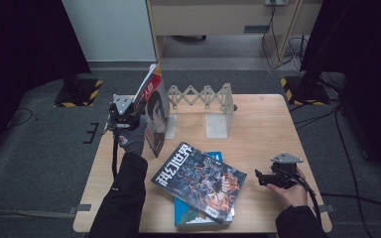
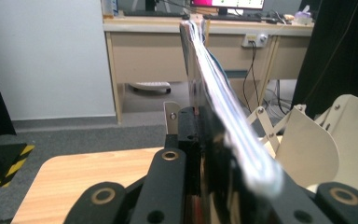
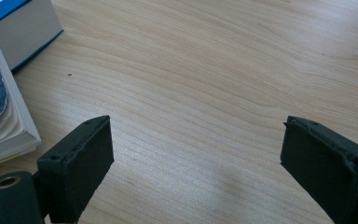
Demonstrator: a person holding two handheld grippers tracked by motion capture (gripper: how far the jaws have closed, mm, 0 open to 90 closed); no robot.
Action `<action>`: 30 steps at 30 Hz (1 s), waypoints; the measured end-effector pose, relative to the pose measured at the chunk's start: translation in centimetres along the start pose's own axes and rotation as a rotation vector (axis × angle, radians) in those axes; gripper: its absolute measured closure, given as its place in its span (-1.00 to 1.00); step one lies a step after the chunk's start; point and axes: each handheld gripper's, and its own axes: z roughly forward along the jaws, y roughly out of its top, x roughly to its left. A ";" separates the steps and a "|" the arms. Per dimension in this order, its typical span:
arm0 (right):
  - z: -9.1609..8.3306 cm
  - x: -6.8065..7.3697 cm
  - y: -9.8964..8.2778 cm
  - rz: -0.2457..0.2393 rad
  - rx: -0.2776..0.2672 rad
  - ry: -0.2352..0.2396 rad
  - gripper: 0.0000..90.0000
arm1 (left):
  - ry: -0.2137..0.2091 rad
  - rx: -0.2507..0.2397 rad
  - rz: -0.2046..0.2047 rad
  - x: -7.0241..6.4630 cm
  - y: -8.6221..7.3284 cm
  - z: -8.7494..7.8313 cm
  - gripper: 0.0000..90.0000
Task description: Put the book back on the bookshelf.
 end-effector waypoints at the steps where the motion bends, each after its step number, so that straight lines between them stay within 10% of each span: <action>1: 0.0 0.0 0.0 -0.004 0.000 0.001 -0.79 | -0.020 0.010 -0.009 0.3 0.1 -0.2 0.88; 15: 0.1 0.0 0.0 -0.003 0.003 0.001 -0.79 | -0.103 0.261 0.005 4.5 3.9 -0.6 0.83; 30: 0.0 0.0 0.0 0.003 0.003 0.000 -0.79 | -0.062 0.176 -0.055 3.4 4.4 -1.0 0.92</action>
